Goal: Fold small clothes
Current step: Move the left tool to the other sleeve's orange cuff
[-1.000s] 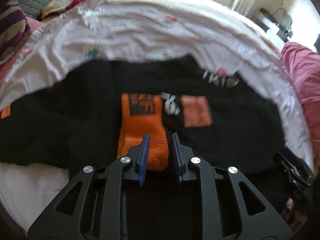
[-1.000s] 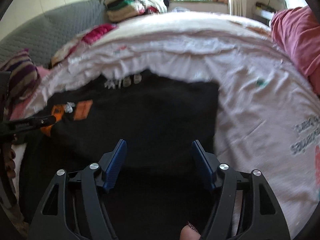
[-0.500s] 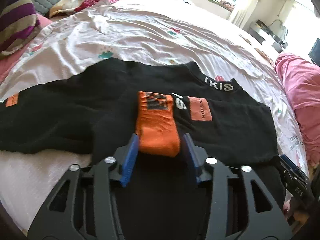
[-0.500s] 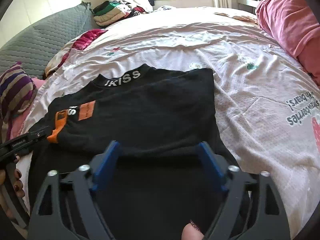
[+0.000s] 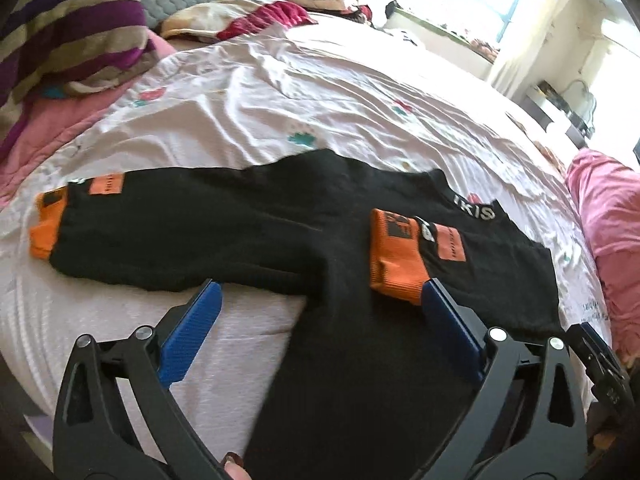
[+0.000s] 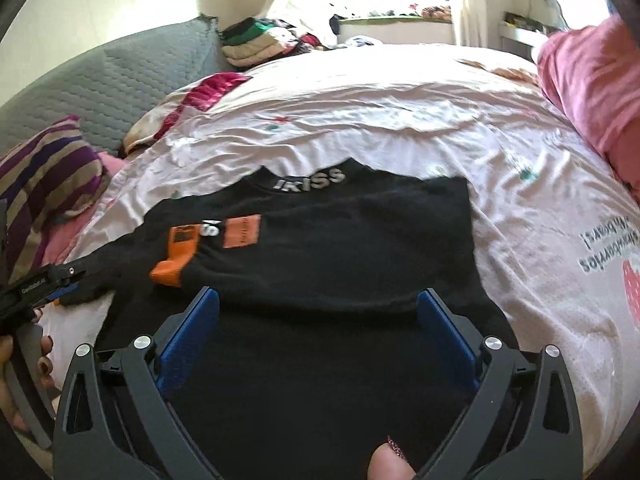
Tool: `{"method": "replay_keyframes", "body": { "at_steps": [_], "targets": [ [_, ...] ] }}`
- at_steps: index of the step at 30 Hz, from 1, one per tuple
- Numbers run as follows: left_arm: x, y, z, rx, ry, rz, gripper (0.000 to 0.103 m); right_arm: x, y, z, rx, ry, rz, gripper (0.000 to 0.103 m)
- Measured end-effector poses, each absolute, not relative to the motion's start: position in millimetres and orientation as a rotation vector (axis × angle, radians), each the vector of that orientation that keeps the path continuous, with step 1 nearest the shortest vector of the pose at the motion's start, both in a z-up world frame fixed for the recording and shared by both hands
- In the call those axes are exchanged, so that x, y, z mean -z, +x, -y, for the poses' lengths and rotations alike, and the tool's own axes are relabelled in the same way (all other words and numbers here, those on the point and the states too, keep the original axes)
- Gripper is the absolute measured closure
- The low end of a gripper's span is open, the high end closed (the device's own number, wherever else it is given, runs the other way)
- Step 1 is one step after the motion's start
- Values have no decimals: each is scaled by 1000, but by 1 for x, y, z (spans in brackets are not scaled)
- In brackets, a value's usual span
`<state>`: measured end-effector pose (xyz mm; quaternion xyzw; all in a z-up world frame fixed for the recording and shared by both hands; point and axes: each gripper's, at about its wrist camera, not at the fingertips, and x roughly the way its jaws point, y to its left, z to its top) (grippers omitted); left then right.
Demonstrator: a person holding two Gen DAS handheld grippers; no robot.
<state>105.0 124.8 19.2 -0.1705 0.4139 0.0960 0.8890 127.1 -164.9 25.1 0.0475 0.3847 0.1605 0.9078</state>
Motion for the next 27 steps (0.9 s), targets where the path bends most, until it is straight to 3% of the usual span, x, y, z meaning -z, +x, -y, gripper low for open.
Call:
{"method": "replay_keyframes", "body": {
  "at_steps": [27],
  "targets": [
    [-5,45,-239,-389,-540,-828,10,-44,108,23,-559,-108,-754,5]
  ]
}}
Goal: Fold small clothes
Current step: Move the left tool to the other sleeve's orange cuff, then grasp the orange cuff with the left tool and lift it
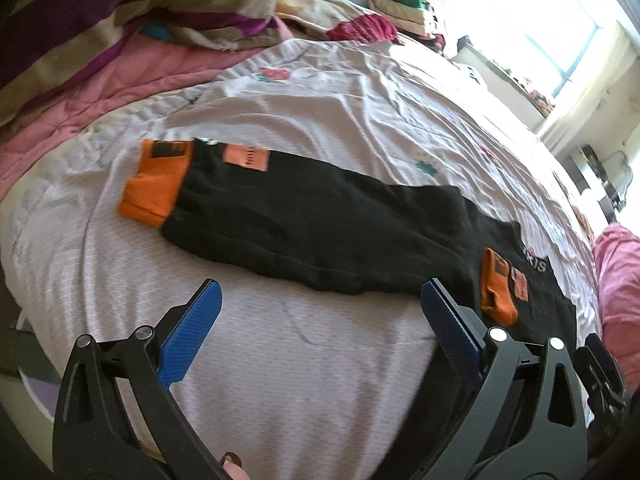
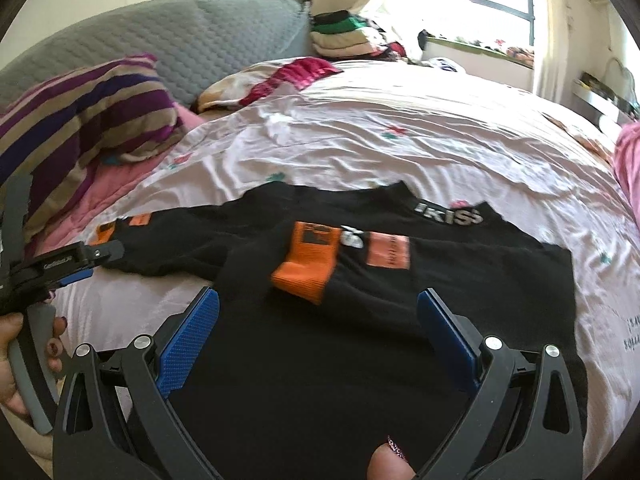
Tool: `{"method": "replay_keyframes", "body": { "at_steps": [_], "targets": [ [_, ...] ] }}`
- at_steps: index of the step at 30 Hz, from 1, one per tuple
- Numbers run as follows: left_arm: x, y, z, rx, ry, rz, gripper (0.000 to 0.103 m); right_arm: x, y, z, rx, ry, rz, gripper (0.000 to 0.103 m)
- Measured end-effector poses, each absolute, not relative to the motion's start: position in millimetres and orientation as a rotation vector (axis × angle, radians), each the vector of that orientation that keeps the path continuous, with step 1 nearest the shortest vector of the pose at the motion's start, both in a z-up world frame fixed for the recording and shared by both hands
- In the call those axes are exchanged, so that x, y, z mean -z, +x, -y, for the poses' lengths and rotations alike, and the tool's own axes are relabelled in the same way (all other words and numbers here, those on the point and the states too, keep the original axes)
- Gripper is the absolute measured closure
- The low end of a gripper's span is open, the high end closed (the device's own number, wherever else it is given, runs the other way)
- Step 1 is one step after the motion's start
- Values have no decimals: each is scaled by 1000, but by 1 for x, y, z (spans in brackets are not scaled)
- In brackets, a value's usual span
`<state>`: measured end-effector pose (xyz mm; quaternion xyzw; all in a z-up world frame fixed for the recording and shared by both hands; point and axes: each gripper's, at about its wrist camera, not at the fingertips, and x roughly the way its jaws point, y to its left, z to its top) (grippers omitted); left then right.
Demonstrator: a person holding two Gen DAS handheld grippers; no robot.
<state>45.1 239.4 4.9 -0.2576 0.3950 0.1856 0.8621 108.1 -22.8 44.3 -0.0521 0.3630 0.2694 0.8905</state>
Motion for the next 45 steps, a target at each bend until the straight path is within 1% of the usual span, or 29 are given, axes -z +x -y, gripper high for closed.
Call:
{"method": "replay_keyframes", "body": {
  "at_steps": [6,19,22,26,28,30,31,35,37,39,41,42,45],
  "targets": [
    [3,31,-266,-446,-589,-820,10,-45,99,-11,-619,-151,-748,5],
    [29,3,-315,-525,-791,-757,10,-31,79,-59,-701,-244,-762,5],
    [32,3,-323,-538,-812,-724,14,-29,76,-65,-712,-252,-765,5],
    [34,9,-332,-547,-826,-712,27,-24,76,-67,-718,-257,-773,5],
    [36,11,-338,-550,-841,-699,29,-21,77,-68,-713,-262,-778,5],
    [38,15,-343,-560,-852,-689,36,-18,80,-68,-709,-258,-790,5],
    [39,17,-345,-566,-857,-683,38,-17,82,-67,-706,-251,-796,5],
    [41,28,-355,-600,-841,-674,52,-14,85,-64,-698,-237,-804,5],
    [42,32,-359,-608,-838,-674,62,-13,87,-61,-691,-233,-807,5],
    [42,34,-361,-606,-837,-672,84,-12,88,-58,-683,-229,-810,5],
    [41,35,-359,-580,-848,-663,91,-12,90,-52,-671,-219,-812,5],
    [37,35,-356,-574,-835,-661,94,-12,91,-50,-667,-215,-813,5],
    [24,32,-345,-534,-824,-639,95,-13,94,-38,-646,-196,-817,5]
  ]
}}
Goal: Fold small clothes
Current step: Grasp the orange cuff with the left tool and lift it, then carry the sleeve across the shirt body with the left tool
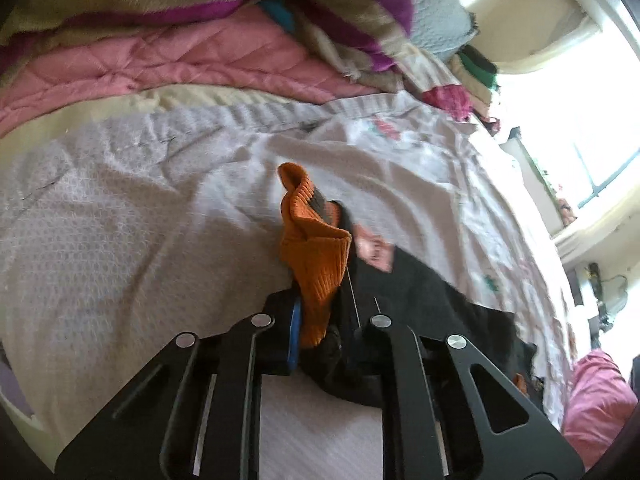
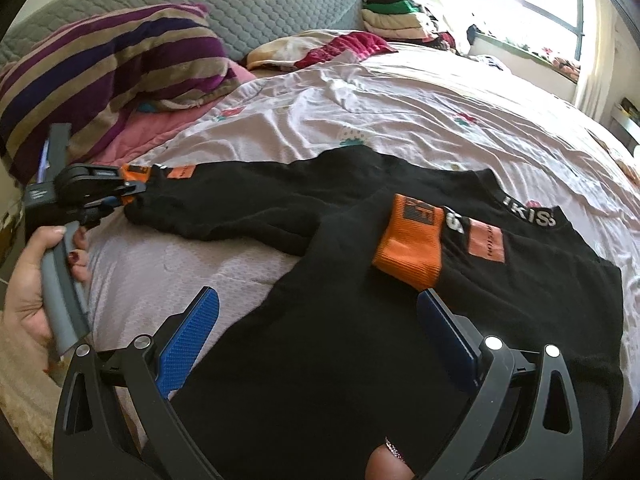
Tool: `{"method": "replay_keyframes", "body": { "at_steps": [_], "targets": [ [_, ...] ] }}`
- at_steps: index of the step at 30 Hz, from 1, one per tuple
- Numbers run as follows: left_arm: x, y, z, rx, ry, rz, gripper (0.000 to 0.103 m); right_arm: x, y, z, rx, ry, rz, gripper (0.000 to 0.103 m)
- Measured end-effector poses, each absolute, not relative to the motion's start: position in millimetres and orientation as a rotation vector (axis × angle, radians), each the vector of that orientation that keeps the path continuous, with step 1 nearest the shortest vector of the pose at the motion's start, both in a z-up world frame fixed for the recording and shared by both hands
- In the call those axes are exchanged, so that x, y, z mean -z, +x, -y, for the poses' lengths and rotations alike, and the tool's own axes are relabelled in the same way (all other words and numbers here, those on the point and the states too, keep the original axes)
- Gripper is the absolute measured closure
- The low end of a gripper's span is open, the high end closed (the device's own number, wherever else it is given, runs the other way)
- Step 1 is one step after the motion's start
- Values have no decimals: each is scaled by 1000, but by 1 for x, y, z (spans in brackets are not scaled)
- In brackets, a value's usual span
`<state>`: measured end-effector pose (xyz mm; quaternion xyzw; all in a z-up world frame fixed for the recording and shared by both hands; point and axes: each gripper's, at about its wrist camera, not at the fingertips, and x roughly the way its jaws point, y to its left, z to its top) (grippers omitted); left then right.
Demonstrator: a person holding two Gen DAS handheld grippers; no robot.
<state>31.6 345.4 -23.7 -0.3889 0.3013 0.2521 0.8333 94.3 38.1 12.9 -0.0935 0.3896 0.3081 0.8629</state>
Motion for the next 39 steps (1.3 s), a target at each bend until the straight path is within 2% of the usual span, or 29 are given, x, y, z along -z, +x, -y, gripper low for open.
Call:
{"method": "replay_keyframes", "body": {
  "at_steps": [10,23,39],
  "targets": [
    [-36,42,-295,-380,-724,-576,97,-22,100,1,-580,-104,-816,5],
    [-77,72,-211,-151,-611,-594,97,-29,106,60,-474,10,-809,5],
    [-88,99,-125,39,-521,-663,97,-26,115,154,-294,157,-805,5]
  ]
}}
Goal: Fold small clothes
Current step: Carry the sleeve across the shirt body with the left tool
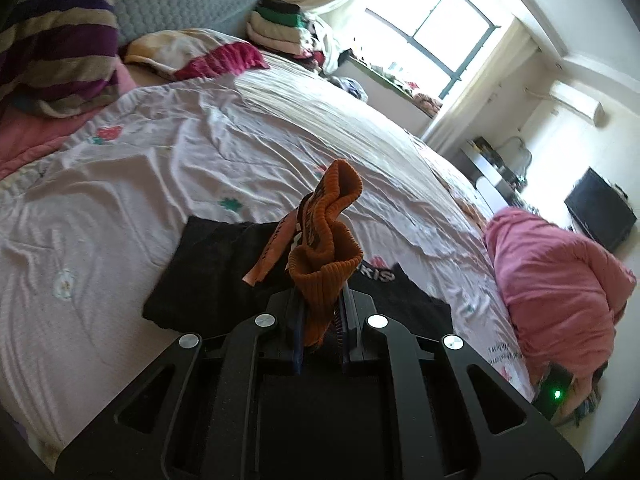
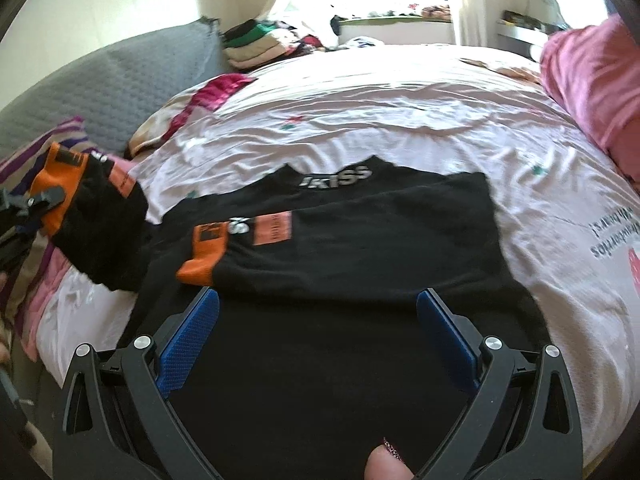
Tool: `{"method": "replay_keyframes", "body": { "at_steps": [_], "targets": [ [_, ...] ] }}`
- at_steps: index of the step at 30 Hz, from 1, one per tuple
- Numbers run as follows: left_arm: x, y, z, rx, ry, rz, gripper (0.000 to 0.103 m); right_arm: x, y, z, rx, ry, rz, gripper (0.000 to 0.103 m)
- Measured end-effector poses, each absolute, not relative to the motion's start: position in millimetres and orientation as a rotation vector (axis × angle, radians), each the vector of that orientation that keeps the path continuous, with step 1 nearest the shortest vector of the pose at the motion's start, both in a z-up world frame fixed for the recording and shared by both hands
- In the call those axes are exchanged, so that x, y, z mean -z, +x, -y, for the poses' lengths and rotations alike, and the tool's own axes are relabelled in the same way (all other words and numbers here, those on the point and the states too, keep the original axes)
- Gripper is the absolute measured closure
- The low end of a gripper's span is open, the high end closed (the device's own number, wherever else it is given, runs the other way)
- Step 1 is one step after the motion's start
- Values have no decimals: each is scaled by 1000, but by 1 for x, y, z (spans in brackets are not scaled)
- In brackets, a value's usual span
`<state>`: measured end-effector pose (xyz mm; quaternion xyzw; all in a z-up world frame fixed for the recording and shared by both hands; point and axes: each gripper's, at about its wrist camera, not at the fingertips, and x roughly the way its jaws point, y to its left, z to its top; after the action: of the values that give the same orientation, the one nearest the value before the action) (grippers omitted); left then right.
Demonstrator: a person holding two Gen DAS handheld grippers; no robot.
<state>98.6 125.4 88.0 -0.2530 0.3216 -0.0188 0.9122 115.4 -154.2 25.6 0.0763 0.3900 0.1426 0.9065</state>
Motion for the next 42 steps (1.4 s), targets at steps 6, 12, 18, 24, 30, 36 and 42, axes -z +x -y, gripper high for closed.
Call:
{"method": "replay_keyframes", "body": {
  "at_steps": [6,12,18,24,30,36,42],
  "targets": [
    [-80,108,-95,78,-478,-712,97,-24,118,191,-239,221,-800,5],
    [-67,116,-63,128,-449,-770,97,-23,118,221,-204,271,-792,5],
    [-54,124,-28,179,-406,-826,97,-21,117,249,-165,310,-788,5],
    [-39,130,4,217,-351,-881,97,-21,113,273,-125,348,-777,5],
    [-20,135,26,240,-312,-935,90,-19,109,292,-99,397,-774,5],
    [-15,128,32,255,-285,-958,57,-14,107,290,-123,416,-788,5],
    [-25,122,8,129,-227,-915,30,2,110,255,-232,421,-869,5]
  ]
}}
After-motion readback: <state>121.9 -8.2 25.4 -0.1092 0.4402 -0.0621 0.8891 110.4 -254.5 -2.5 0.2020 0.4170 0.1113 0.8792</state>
